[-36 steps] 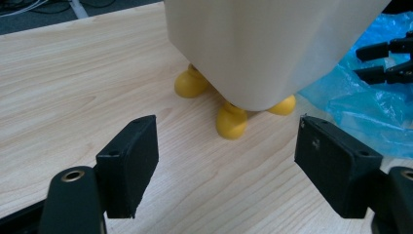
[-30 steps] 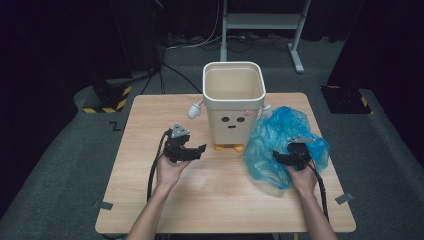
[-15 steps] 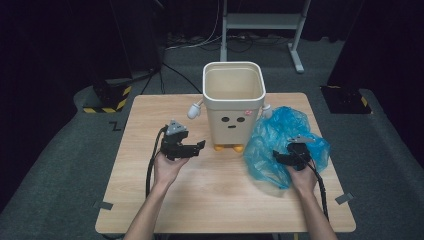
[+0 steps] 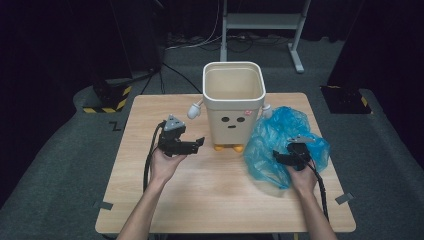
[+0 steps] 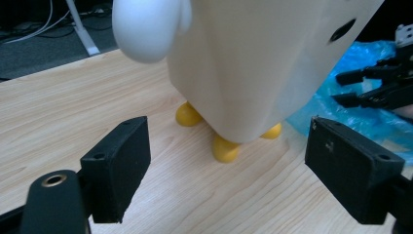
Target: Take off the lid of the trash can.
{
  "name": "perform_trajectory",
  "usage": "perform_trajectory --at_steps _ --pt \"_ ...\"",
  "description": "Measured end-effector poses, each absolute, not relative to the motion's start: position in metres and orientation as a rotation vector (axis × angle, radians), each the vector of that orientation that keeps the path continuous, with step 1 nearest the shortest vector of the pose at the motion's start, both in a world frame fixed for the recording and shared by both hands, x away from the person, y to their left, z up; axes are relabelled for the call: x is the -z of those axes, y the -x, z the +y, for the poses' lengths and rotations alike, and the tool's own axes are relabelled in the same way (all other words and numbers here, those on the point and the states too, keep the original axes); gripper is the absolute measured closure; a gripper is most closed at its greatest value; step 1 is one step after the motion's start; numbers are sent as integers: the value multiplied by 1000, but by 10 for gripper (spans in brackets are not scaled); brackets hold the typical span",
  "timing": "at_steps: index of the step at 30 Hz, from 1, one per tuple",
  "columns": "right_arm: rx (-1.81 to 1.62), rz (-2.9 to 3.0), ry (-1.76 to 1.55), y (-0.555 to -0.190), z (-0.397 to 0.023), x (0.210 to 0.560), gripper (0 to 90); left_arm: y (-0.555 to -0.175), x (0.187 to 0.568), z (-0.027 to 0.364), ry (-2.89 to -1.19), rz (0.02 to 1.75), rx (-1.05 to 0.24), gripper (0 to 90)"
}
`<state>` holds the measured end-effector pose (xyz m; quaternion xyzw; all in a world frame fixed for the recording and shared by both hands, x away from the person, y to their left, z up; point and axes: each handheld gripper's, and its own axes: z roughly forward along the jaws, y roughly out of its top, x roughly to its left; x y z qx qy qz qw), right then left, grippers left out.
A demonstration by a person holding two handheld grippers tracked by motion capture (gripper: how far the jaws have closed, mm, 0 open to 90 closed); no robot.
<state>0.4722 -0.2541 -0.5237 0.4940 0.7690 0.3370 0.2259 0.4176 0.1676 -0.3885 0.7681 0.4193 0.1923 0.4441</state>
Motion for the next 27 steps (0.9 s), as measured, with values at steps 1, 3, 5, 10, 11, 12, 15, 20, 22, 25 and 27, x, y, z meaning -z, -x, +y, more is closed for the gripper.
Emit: perform_trajectory --at_steps 1,3,5,10,11,12,15,20,22,25,27 --pt "-930 2118 -1363 -472 -254 524 265 -418 387 167 -1905 1038 -483 161" --pt "-930 2118 -1363 -472 -254 524 265 -418 384 167 -1892 1023 -483 140" --pt "-930 2118 -1363 -472 -254 524 265 -419 381 168 -1883 1019 -477 132" --pt "-930 2118 -1363 -472 -254 524 265 -423 373 167 -1849 1015 -485 88" --pt "-930 2118 -1363 -472 -254 524 265 -424 371 167 -1845 1010 -499 76" --pt "-930 2118 -1363 -472 -254 524 265 -425 368 167 -1846 1005 -522 63" --pt "-930 2118 -1363 -472 -254 524 265 -431 359 171 -1846 1010 -496 46" --pt "-930 2118 -1363 -472 -254 524 265 -435 349 173 -1883 1042 -485 49" --pt "-930 2118 -1363 -472 -254 524 265 -435 346 172 -1909 1073 -499 53" --pt "-930 2119 -1363 -472 -254 524 265 -433 343 172 -1892 1065 -517 43" --pt "-930 2118 -1363 -472 -254 524 265 -433 340 173 -1879 1053 -515 47"
